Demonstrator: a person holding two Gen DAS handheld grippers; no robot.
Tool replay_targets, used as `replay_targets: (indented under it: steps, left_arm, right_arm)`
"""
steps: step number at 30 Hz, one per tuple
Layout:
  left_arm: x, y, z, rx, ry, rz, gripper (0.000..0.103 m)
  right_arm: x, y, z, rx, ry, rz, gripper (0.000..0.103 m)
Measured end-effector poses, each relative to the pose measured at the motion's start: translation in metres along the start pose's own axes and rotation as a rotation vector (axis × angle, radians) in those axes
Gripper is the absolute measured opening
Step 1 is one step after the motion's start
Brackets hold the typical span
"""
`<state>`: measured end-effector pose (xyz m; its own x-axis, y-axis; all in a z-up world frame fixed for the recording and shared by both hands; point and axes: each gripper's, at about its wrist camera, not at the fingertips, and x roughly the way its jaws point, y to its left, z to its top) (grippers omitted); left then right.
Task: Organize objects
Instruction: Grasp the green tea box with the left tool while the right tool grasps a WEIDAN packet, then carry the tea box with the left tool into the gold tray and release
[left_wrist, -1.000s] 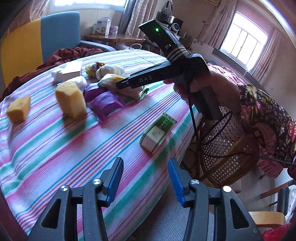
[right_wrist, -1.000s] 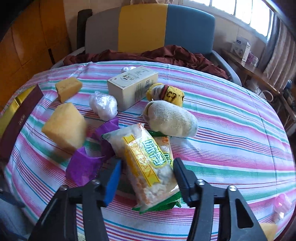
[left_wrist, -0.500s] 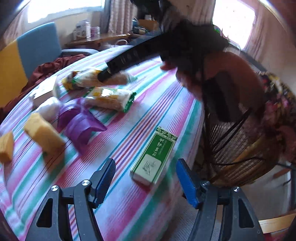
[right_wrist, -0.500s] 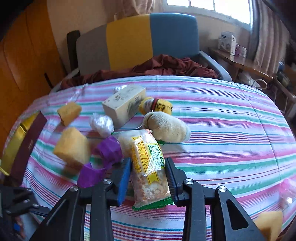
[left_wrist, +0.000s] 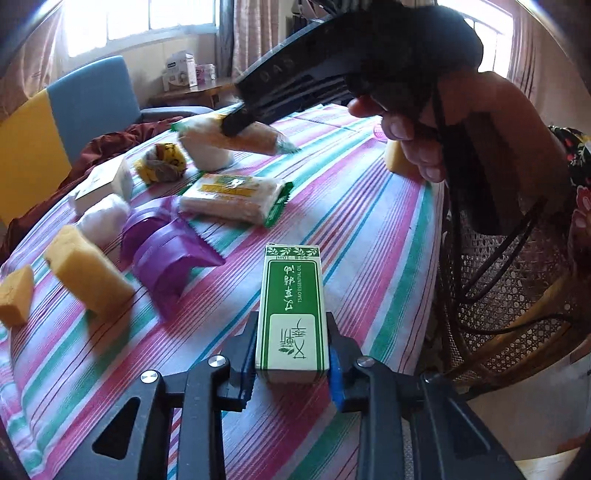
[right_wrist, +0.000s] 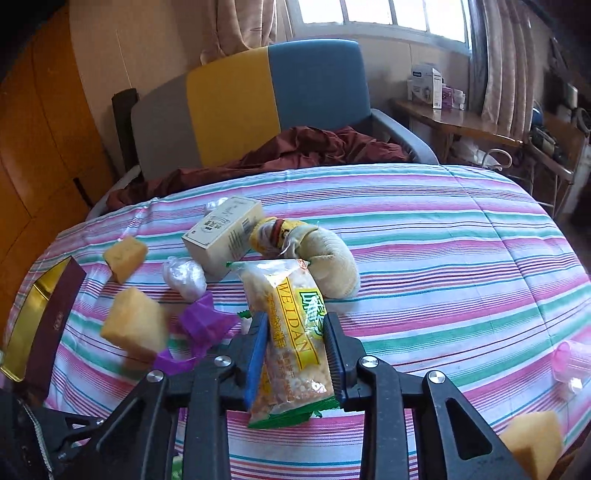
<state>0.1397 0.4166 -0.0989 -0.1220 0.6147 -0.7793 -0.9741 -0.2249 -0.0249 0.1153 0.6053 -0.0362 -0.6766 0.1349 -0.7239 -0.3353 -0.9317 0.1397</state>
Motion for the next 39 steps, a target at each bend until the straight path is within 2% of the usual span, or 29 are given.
replay_targets:
  steps: [3,5,12,13,14,15,16,17,19,21,22,23,26,28,32,39]
  left_arm:
    - [-0.009,0.007,-0.011,-0.037,-0.018,0.026,0.031]
    - [-0.015,0.017,-0.018,-0.072,-0.029,0.018,0.031]
    - [-0.036,0.054,-0.035,-0.205,-0.060,0.059,0.031]
    - [-0.040,0.059,-0.038,-0.231,-0.073,0.059,0.031]
    - [-0.043,0.062,-0.041,-0.245,-0.082,0.069,0.031]
    - [-0.046,0.064,-0.042,-0.252,-0.088,0.077,0.031]
    - [-0.049,0.065,-0.044,-0.253,-0.095,0.082,0.030]
    - [-0.051,0.066,-0.045,-0.252,-0.103,0.089,0.031]
    - [-0.053,0.066,-0.047,-0.255,-0.101,0.093,0.031]
    - [-0.054,0.068,-0.051,-0.271,-0.095,0.086,0.031]
    - [-0.053,0.069,-0.052,-0.279,-0.094,0.086,0.031]
    - [-0.053,0.071,-0.054,-0.295,-0.092,0.078,0.030]
    - [-0.056,0.073,-0.058,-0.326,-0.103,0.066,0.031]
    - [-0.061,0.075,-0.058,-0.331,-0.116,0.064,0.031]
    - [-0.083,0.080,-0.059,-0.341,-0.164,0.080,0.031]
    - [-0.129,0.102,-0.069,-0.406,-0.247,0.132,0.031]
  right_arm:
    - [0.002,0.000,-0.001,-0.008,0.009,-0.010,0.022]
    - [0.003,0.002,-0.002,-0.017,0.014,-0.021,0.005]
    - [0.007,-0.001,-0.003,-0.003,0.025,-0.017,0.007]
    - [0.008,-0.003,-0.002,0.009,0.028,-0.018,0.019]
    - [0.008,-0.003,-0.002,0.005,0.022,-0.056,0.045]
    - [0.007,-0.002,-0.001,-0.016,0.007,-0.081,0.060]
    - [0.006,0.000,0.000,-0.037,-0.013,-0.106,0.084]
    - [0.007,0.000,0.001,-0.041,-0.026,-0.130,0.089]
    - [0.014,-0.003,0.005,-0.044,-0.016,-0.149,0.083]
    - [0.027,-0.013,0.005,-0.001,0.044,-0.134,0.075]
    - [0.035,-0.019,0.004,0.019,0.084,-0.120,0.069]
    - [0.041,-0.023,0.003,0.034,0.117,-0.114,0.052]
    - [0.045,-0.024,0.000,0.015,0.143,-0.135,0.038]
    - [0.043,-0.021,-0.001,0.012,0.139,-0.124,0.035]
    - [0.032,-0.012,-0.002,-0.035,0.095,-0.158,0.031]
    - [0.007,-0.017,0.001,0.033,-0.003,-0.135,0.028]
